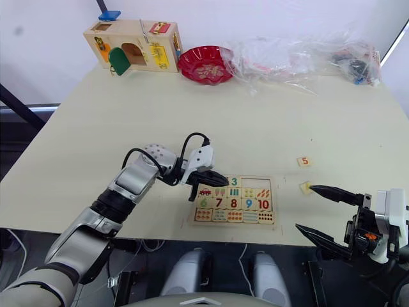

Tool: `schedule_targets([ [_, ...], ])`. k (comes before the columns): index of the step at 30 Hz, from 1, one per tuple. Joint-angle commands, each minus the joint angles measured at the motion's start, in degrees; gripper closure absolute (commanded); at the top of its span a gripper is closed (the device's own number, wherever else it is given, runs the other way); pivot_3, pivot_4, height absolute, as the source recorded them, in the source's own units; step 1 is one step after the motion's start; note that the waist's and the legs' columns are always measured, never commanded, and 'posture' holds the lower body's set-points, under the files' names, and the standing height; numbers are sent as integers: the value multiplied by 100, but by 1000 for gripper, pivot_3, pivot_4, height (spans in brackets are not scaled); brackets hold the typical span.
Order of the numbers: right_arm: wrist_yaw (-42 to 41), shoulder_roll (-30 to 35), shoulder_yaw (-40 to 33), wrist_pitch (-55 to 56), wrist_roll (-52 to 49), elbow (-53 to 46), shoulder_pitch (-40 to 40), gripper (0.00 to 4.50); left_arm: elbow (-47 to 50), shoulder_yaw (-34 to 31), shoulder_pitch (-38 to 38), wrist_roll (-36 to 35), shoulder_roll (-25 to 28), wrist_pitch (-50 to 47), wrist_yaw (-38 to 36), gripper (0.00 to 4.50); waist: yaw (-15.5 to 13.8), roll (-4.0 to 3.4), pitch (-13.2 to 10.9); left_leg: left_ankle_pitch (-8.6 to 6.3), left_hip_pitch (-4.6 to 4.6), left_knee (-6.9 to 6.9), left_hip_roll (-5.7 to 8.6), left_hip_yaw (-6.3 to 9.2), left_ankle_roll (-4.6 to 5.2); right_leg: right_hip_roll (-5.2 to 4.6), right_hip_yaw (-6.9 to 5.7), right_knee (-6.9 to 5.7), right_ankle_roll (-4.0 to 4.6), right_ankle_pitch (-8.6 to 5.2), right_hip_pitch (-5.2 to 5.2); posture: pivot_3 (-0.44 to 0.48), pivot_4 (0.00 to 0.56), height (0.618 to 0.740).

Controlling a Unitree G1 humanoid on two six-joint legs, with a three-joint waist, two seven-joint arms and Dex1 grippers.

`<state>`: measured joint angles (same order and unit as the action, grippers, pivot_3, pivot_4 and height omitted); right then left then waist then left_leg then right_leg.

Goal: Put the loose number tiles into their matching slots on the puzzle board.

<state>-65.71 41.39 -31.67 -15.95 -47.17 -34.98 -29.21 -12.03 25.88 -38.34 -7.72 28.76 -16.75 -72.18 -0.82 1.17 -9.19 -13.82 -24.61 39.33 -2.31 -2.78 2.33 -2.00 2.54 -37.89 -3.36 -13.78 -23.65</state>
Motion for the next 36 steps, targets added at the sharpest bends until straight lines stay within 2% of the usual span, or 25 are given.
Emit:
schedule_targets([
  [1,23,-20,-124,12,-117,-159,-48,0,73,-68,-1,62,-101,35,47,4395,0,0,0,0,0,0,0,0,0,0,0,0,0,0,0,0,150,740],
  [13,45,-10,-83,13,-123,-149,-44,0,305,16,-22,253,-100,-268,31,4395,3,-1,1,0,2,0,0,0,0,0,1,0,0,0,1,0,150,740],
  [19,70,-90,-40,59,-100,-164,-68,0,923,-949,72,-759,-138,-1206,158,4395,6,-1,0,0,0,0,-2,4,0,1,-3,-1,0,0,0,0,150,740],
  [23,482,-292,121,-68,-265,-244,122,0,1575,-1776,423,-1318,84,-2022,622,4395,49,-3,1,0,0,-3,-6,2,0,0,-2,-1,0,0,-1,0,150,740],
  [27,972,-449,334,-208,-245,-273,339,0,2112,-2617,1071,-1708,-164,-2206,1522,4395,56,-8,5,0,6,-4,-6,1,0,-5,-1,-2,-1,0,4,0,150,740],
  [31,1255,-554,631,-191,-21,-193,589,0,2591,-3191,1792,-1715,-395,-1928,2317,4395,25,-6,4,0,11,-1,-8,-2,0,-15,0,-2,-1,0,9,0,150,740],
  [36,1403,-698,946,6,396,48,801,0,3097,-3545,2621,-1874,-374,-1710,2614,4395,-3,-6,4,0,11,-3,-10,-3,0,-16,0,-1,0,0,8,0,150,740],
])
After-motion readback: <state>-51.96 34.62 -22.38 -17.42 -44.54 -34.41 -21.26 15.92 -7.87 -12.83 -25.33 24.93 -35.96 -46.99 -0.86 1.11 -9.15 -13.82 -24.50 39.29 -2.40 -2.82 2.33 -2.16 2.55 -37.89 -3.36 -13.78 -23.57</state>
